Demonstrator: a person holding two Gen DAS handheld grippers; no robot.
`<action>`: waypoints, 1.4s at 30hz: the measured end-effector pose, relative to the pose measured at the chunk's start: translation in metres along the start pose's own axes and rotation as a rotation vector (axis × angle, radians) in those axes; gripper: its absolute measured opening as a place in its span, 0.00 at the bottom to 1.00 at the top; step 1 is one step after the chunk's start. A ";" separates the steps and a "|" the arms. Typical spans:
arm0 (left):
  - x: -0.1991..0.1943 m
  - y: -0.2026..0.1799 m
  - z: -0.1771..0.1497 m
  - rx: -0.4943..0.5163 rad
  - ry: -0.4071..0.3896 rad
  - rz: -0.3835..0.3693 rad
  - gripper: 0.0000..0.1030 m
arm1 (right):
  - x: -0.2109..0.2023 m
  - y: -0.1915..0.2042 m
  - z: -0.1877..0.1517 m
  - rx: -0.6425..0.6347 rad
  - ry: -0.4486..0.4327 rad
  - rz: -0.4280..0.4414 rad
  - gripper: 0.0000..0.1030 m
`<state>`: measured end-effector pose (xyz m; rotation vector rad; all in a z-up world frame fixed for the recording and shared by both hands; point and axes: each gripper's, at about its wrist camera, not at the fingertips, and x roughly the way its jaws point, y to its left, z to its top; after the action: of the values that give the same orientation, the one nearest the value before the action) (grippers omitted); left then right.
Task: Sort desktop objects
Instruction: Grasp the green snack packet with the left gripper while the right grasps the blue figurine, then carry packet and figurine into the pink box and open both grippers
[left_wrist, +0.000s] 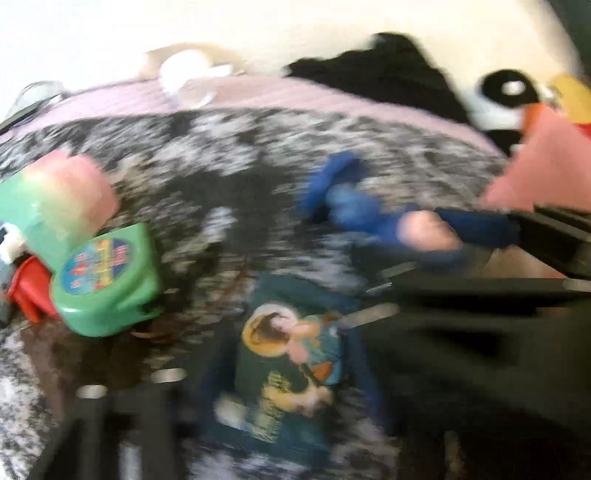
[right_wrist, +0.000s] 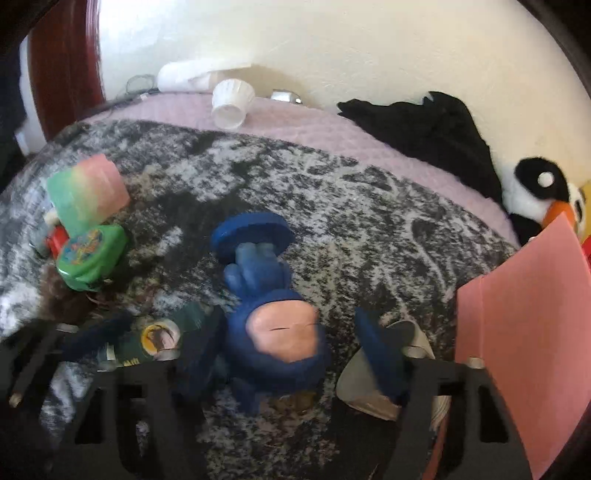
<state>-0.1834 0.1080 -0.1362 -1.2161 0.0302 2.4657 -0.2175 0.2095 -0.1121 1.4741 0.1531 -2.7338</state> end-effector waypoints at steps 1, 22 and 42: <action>-0.001 -0.005 0.000 0.019 -0.001 0.021 0.45 | 0.001 -0.003 0.000 0.017 0.003 0.021 0.53; -0.070 0.003 -0.021 0.033 -0.042 0.123 0.45 | -0.065 -0.016 -0.008 0.113 -0.028 0.084 0.49; -0.194 -0.047 -0.024 0.103 -0.226 0.067 0.45 | -0.232 -0.025 -0.122 0.234 -0.226 -0.038 0.49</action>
<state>-0.0425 0.0825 0.0044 -0.9023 0.1364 2.6096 0.0098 0.2424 0.0173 1.2007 -0.1516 -3.0085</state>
